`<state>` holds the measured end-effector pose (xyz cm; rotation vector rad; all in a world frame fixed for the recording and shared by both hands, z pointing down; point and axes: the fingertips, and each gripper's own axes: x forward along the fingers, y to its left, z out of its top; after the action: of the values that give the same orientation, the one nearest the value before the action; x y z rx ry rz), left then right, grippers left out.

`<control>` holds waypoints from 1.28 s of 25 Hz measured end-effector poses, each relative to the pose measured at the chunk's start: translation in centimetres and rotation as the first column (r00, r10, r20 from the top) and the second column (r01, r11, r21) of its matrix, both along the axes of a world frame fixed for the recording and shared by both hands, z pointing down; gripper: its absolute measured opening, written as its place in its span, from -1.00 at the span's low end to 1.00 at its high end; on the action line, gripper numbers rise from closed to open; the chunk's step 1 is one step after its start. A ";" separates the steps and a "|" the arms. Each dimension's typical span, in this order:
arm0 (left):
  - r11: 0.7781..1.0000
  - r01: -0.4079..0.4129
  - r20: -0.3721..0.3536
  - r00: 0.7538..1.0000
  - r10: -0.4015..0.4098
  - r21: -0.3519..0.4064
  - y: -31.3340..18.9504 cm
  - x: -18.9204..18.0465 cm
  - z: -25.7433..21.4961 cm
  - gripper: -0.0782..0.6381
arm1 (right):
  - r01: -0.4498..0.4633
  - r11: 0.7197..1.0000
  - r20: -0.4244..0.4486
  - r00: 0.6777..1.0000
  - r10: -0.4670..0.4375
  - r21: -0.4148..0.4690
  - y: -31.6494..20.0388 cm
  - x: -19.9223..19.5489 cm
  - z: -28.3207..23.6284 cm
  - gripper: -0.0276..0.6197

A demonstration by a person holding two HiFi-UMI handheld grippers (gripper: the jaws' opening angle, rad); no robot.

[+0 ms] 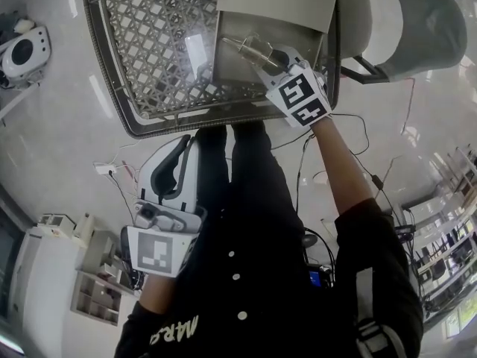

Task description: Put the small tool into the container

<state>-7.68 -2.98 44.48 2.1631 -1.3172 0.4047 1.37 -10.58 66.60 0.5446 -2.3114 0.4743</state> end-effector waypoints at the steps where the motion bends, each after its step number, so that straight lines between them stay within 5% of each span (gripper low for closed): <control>1: 1.000 0.000 0.000 1.000 0.000 -0.003 0.0 0.0 0.1 -0.67 | 0.002 1.000 0.004 1.000 -0.002 -0.022 0.1 -0.1 0.1 -0.59; 6: 1.000 -0.003 -0.002 1.000 0.003 -0.010 0.0 0.2 0.6 -0.67 | 0.030 0.997 -0.038 0.999 -0.033 -0.067 0.3 0.2 1.0 -0.59; 15: 1.000 -0.010 0.002 1.000 0.010 -0.030 0.2 0.4 1.4 -0.67 | 0.049 0.999 -0.177 0.983 -0.046 0.013 0.3 1.3 2.4 -0.54; 32: 0.999 -0.050 0.020 0.999 0.050 -0.006 -1.5 1.8 2.3 -0.67 | 0.055 0.997 -0.175 0.983 -0.045 0.050 -1.4 2.1 1.7 -0.34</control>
<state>-5.86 -4.46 46.78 2.1971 -1.2734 0.4509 3.50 -12.01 68.31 0.5312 -2.1702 0.3272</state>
